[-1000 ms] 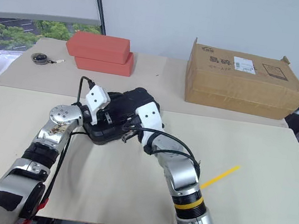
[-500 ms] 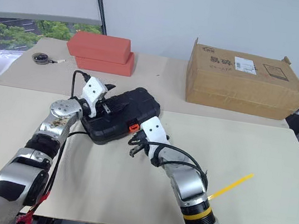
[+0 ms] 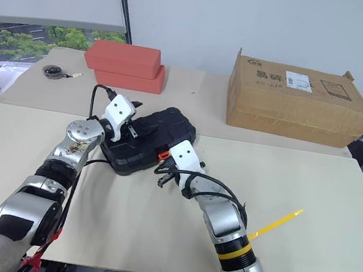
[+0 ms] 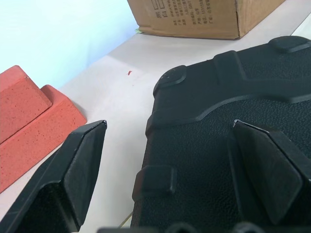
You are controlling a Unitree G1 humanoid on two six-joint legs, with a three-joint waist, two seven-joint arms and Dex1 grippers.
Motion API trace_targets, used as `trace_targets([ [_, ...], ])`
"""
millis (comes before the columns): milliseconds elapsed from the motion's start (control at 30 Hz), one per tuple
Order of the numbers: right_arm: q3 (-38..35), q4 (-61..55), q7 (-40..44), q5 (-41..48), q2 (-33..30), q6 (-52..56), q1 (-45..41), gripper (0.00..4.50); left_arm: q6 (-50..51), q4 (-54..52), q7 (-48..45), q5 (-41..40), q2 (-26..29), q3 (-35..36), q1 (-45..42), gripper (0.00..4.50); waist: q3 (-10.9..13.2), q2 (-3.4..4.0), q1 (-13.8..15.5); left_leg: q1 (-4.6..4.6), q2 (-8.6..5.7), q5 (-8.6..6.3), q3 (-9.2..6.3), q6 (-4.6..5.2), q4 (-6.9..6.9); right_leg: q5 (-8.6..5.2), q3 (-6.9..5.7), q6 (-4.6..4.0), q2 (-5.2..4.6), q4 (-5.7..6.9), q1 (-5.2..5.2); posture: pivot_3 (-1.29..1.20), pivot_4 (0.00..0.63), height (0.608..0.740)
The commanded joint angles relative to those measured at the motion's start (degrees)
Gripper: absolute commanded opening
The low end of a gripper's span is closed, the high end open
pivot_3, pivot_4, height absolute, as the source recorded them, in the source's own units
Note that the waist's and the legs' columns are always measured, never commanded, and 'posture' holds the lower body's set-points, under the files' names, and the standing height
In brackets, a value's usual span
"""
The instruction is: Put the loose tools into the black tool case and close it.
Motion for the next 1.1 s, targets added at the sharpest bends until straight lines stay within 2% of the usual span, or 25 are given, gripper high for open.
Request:
trace_targets([
  [33,-1.63,-2.14,-0.66,0.00,1.62,-3.56,-3.75,0.07,2.42,4.44,-1.78,4.68,-2.02,-5.77,6.48,4.50,0.00,0.00,-0.01,0.01,0.00,0.00,0.00,0.00,0.00,0.00,0.00,0.00,0.00,0.00,0.00,0.00,0.150,0.712],
  [600,-2.04,-0.04,-1.09,-1.16,2.87,-7.70,-6.84,0.07,5.44,-0.09,-0.68,4.90,-4.95,-6.25,12.01,4.50,-0.12,0.21,-0.18,0.18,0.04,0.00,0.00,-0.01,-0.02,0.03,-0.20,0.05,-0.27,0.01,0.06,0.00,0.150,0.712],
  [767,-2.00,1.47,-1.34,-1.48,3.34,-9.93,-7.27,0.07,6.21,-0.49,-0.24,5.11,-4.98,-6.14,13.45,4.50,-0.88,0.67,-0.06,0.33,0.04,-0.01,0.00,-0.02,-0.12,0.04,-1.04,0.07,-0.88,0.00,0.19,0.00,0.150,0.712],
  [867,-1.86,2.12,-1.26,-1.49,3.62,-10.60,-7.43,0.07,6.41,-0.48,0.11,5.13,-4.80,-5.93,13.85,4.50,-1.18,0.84,0.18,0.50,-0.01,-0.04,0.00,-0.04,-0.28,-0.07,-1.23,0.16,-0.88,-0.08,0.35,0.00,0.150,0.712],
  [1000,-2.23,0.80,-0.61,-1.38,2.38,-10.24,-6.48,0.07,6.92,-0.60,1.22,3.25,-4.02,-3.52,13.51,4.50,-1.22,0.90,0.07,0.53,-0.02,-0.06,-0.01,-0.01,-0.45,-0.03,-1.35,0.22,-0.85,-0.44,0.53,0.00,0.150,0.712],
  [1100,-3.56,-1.02,0.87,-0.67,-0.42,-10.60,-4.33,0.07,5.43,-3.16,0.27,-1.12,-3.28,0.32,13.83,4.50,-1.21,0.92,-0.14,0.72,-0.02,-0.07,-0.03,0.01,-0.53,-0.01,-1.40,0.25,-0.86,-0.62,0.76,0.00,0.150,0.712],
])
